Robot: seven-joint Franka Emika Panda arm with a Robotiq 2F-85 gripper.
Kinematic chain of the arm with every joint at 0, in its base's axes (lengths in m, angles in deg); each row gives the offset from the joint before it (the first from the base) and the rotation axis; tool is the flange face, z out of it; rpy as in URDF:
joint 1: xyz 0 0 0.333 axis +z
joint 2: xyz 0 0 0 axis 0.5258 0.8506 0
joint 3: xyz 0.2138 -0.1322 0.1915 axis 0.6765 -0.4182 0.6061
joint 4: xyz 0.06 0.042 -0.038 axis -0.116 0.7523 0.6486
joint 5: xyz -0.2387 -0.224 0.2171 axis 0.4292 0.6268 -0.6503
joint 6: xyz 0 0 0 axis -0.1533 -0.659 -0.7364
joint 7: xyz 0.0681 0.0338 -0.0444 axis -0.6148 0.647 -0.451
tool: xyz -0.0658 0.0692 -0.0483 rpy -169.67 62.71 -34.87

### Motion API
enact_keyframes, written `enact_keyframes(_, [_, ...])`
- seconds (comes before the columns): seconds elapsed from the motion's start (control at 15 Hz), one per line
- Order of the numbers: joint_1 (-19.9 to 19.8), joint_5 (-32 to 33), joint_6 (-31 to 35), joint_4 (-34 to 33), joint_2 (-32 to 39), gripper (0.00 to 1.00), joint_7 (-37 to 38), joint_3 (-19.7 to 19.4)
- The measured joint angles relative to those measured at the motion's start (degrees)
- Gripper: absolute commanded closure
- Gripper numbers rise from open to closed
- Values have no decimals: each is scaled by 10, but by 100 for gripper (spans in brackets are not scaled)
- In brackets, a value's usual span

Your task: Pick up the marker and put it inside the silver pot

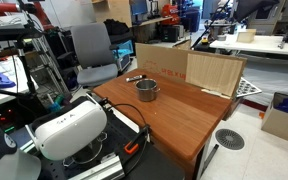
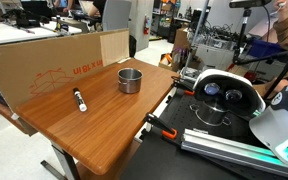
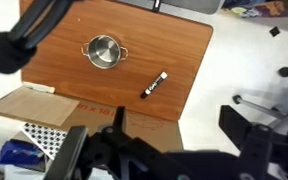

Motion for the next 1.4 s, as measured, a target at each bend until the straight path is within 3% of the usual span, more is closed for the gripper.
enact_keyframes(1.4, [6, -1, 156, -52, 274, 0, 24, -12])
